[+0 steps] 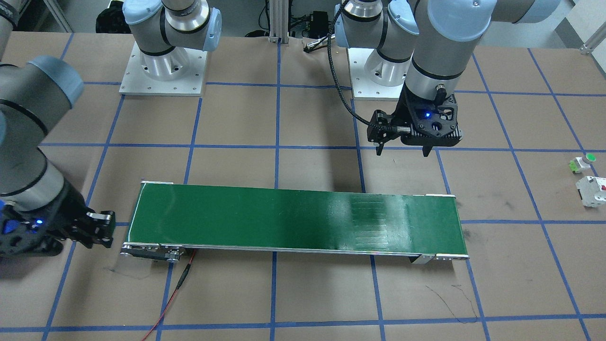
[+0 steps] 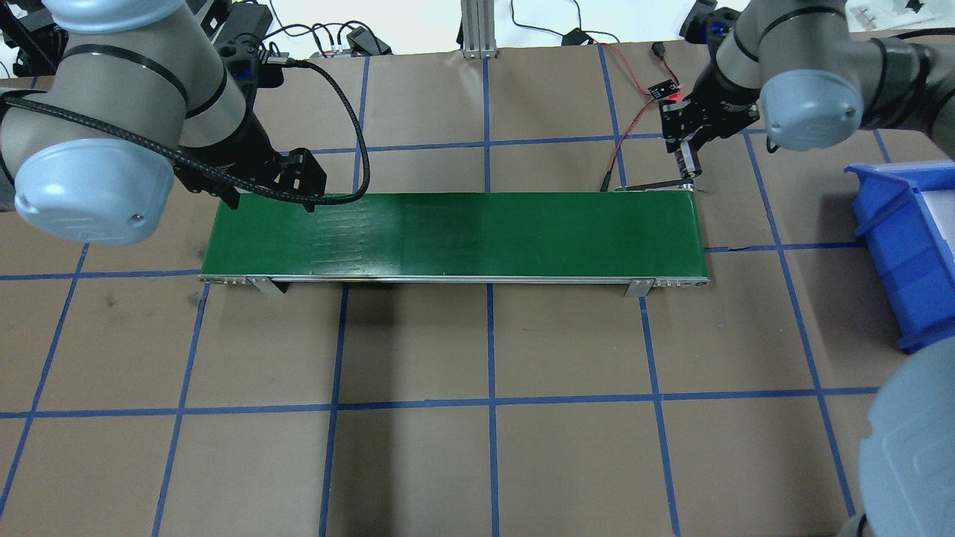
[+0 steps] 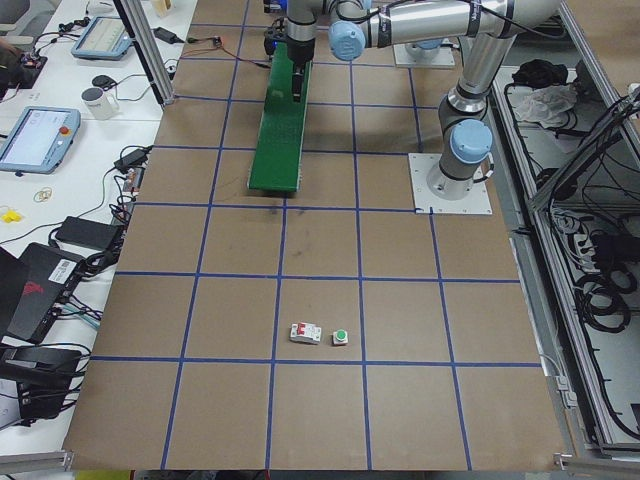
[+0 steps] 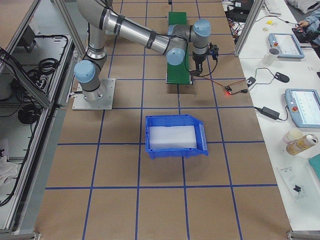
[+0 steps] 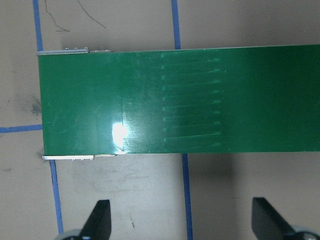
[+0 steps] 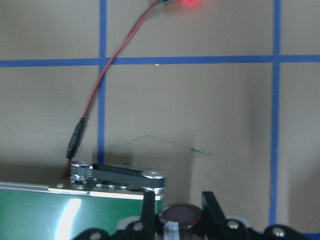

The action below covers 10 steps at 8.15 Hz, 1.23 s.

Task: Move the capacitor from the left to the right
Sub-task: 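Lift the capacitor and place it into the blue bin with the right gripper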

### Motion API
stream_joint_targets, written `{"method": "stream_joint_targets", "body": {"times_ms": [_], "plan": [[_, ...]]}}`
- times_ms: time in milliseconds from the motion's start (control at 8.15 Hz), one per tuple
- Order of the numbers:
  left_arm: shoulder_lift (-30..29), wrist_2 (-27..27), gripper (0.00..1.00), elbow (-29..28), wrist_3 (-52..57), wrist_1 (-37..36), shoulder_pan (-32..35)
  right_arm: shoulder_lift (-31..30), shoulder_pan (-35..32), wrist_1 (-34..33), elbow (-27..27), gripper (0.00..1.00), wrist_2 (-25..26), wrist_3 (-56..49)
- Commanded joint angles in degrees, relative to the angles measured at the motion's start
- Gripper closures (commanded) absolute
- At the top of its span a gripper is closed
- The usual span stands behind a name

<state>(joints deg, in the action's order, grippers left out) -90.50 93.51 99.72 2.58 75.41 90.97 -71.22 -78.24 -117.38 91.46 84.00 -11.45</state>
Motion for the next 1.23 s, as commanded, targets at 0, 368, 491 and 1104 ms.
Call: {"method": "stream_joint_targets", "body": {"times_ms": [0, 368, 491, 1104], "plan": [[0.06, 0.01, 0.0, 0.03, 0.31, 0.0, 0.0, -2.78, 12.1, 3.02, -0.67, 1.0, 2.47, -17.12], [0.07, 0.01, 0.0, 0.03, 0.31, 0.0, 0.0, -2.7, 27.22, 3.21, -0.67, 1.0, 2.04, -44.47], [0.07, 0.01, 0.0, 0.03, 0.49, 0.0, 0.0, -2.09, 29.61, 3.03, -0.58, 1.0, 2.48, -50.8], [0.07, 0.01, 0.0, 0.03, -0.56, 0.0, 0.0, 6.53, 31.65, -3.2, 1.96, 1.0, 5.37, -53.06]]}}
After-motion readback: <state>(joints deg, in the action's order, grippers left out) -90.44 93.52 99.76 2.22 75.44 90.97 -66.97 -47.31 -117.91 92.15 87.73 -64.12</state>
